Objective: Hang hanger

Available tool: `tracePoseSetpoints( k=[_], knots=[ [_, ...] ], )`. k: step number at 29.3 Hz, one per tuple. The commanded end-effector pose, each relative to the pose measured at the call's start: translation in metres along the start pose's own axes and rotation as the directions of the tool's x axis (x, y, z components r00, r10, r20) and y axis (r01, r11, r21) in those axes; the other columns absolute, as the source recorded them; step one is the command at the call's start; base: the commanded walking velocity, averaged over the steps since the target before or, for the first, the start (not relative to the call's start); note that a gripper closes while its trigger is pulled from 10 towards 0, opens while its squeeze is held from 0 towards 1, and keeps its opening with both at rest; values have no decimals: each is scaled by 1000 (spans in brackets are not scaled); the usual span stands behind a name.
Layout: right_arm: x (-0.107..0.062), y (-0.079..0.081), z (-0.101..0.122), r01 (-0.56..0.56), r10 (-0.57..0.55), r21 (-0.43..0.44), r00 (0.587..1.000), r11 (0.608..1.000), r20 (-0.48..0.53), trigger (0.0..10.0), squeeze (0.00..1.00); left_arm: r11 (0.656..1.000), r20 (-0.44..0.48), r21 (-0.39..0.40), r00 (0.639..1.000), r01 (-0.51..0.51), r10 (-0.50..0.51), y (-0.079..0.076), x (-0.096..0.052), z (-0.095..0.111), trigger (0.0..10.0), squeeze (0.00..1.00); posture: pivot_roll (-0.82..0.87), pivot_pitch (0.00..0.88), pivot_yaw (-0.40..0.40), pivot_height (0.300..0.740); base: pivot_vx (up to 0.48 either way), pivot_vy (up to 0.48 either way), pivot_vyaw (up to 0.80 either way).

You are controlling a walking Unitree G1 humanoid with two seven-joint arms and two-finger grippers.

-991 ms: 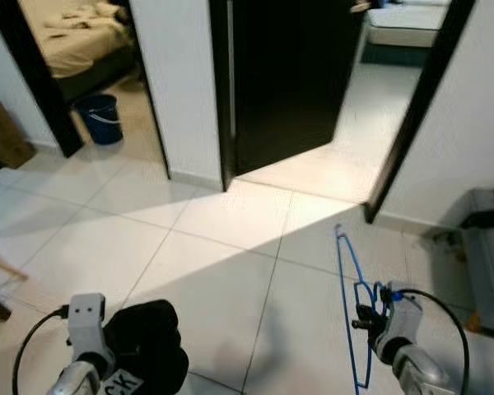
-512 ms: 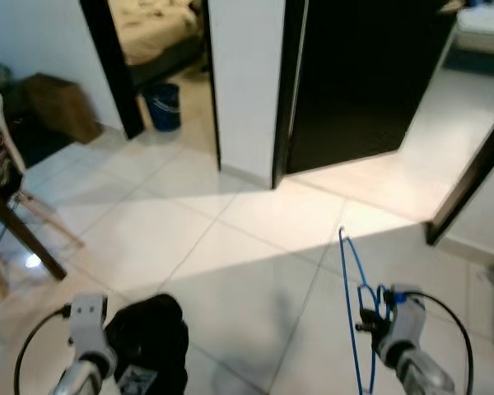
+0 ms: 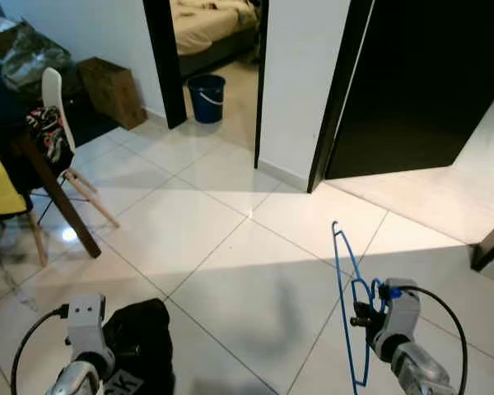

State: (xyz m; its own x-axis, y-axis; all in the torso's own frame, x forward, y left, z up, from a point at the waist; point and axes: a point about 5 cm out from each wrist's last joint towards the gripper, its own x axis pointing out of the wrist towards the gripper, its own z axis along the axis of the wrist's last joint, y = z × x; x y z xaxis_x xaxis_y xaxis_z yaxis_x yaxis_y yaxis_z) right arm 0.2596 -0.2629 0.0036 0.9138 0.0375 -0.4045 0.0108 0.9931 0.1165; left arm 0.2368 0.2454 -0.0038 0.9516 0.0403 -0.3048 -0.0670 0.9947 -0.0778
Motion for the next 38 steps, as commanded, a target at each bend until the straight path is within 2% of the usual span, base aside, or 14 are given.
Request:
tracePoseSetpoints(
  k=[1,12,21,27,30,38],
  knots=[
    [-3,-2,-8,8,-7,7,999,1000,-36,10000,0,1000,16,7,1000,-7,7,2,1,4,10000,0,53,131,17,740,405,0,0],
    [-3,-1,-8,-7,7,-15,1000,1000,-31,10000,0,1000,21,15,1000,-8,8,3,1,6,10000,0,58,128,14,740,404,0,0],
    [-4,-1,-8,-4,3,-16,1000,1000,-13,10000,0,1000,19,19,1000,-8,8,3,0,5,10000,0,59,127,17,740,402,0,710],
    [-5,-2,-9,1,-1,-10,1000,1000,-18,10000,0,1000,20,22,1000,-9,9,3,0,5,10000,0,61,128,15,740,405,0,0],
    [-5,0,-10,-10,9,-37,1000,999,-17,10000,0,999,30,11,999,-31,31,6,-1,7,10000,0,62,126,15,740,402,0,731],
    [-6,0,-11,-14,13,-26,1000,1000,-14,10000,0,999,37,12,999,-34,34,7,-2,8,10000,0,60,130,20,740,406,0,734]
  ],
)
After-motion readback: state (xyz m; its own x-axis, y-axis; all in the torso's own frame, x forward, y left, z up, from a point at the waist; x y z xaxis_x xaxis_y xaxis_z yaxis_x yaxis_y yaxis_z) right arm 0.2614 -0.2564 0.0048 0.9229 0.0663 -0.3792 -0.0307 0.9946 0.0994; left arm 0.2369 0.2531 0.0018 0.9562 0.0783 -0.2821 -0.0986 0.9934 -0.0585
